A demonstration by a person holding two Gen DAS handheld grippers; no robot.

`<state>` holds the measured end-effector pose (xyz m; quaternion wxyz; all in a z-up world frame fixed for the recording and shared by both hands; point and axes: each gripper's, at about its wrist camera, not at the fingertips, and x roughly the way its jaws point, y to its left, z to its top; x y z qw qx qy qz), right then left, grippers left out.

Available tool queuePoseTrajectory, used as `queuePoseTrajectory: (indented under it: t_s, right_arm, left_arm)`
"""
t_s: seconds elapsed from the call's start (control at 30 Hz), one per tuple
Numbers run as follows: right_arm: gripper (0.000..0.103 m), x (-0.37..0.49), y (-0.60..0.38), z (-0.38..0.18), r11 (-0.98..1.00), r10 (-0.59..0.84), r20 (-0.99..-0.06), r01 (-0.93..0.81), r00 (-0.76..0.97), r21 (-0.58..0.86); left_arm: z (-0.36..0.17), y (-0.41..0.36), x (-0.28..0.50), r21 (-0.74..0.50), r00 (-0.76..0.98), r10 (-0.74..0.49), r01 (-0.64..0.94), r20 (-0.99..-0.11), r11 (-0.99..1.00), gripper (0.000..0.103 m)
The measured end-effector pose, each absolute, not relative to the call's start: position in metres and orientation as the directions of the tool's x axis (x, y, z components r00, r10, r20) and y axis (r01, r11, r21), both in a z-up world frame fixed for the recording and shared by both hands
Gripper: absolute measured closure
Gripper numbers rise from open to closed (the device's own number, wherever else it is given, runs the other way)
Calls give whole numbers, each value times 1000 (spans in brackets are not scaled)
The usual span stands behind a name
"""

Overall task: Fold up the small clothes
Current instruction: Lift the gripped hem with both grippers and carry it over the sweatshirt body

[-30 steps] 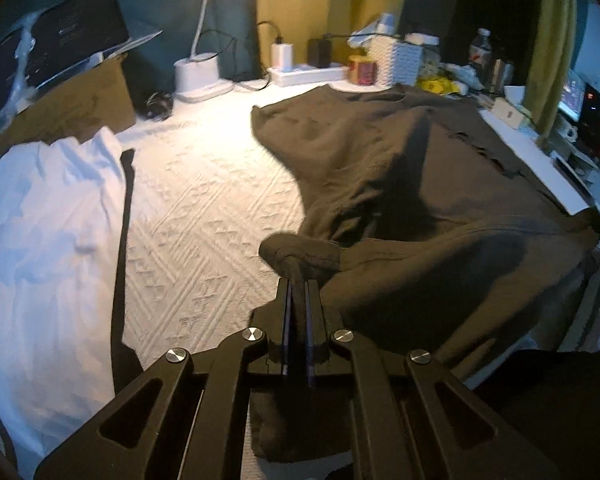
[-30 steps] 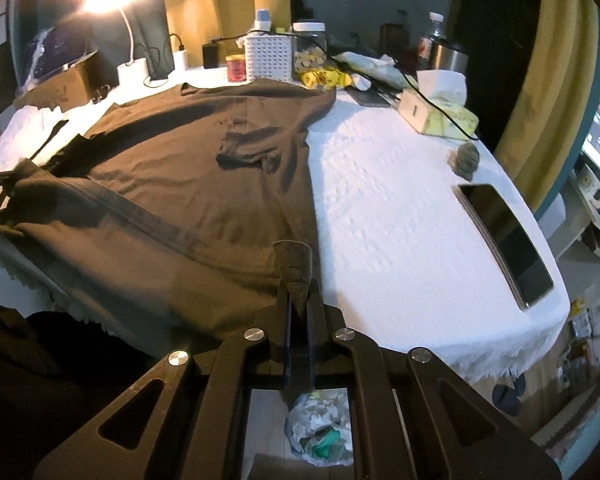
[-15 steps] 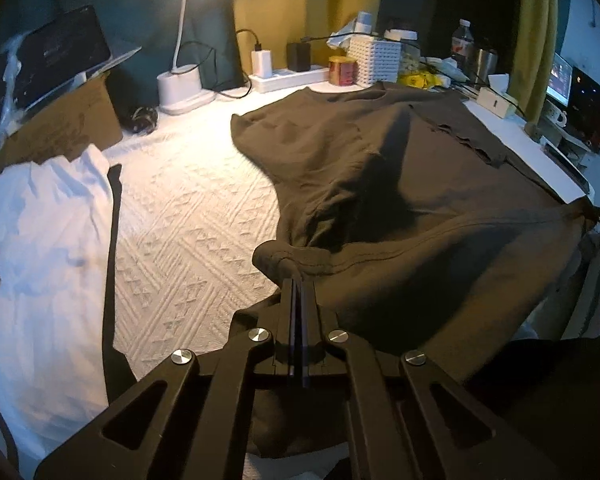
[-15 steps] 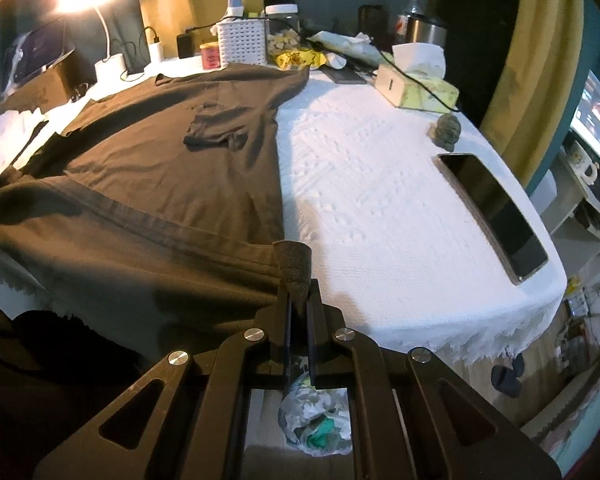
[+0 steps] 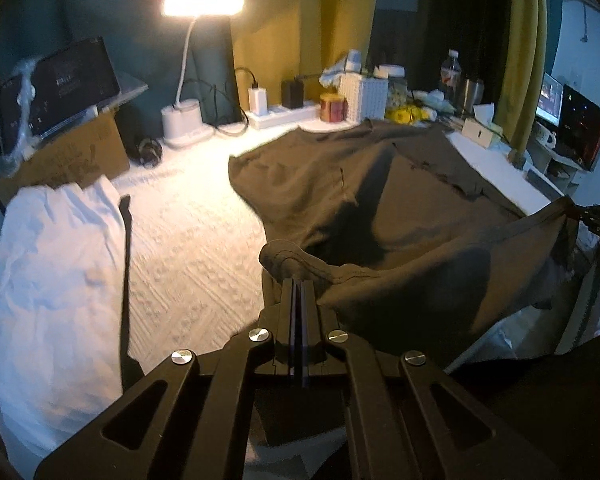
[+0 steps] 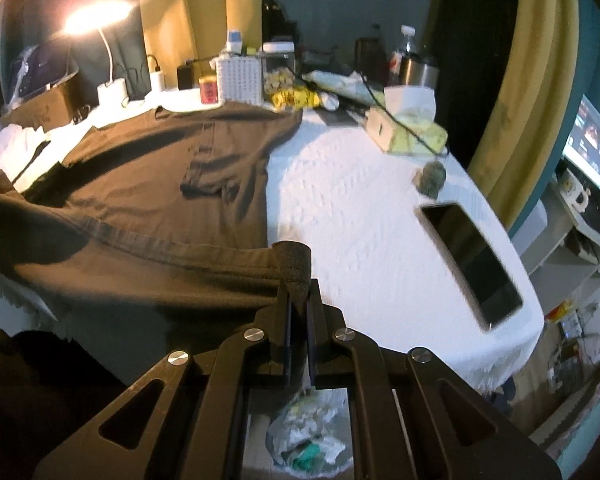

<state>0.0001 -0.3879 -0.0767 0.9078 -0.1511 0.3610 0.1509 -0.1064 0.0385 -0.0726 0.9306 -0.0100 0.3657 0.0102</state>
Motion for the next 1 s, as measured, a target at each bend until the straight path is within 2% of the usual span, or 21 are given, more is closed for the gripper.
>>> queuePoseTrajectory:
  t_s: [1.0]
  right_arm:
    - [96, 107, -338, -21, 897, 224, -587, -400, 778, -188]
  left_arm:
    - [-23, 78, -32, 33, 842, 103, -101, -530, 994, 103]
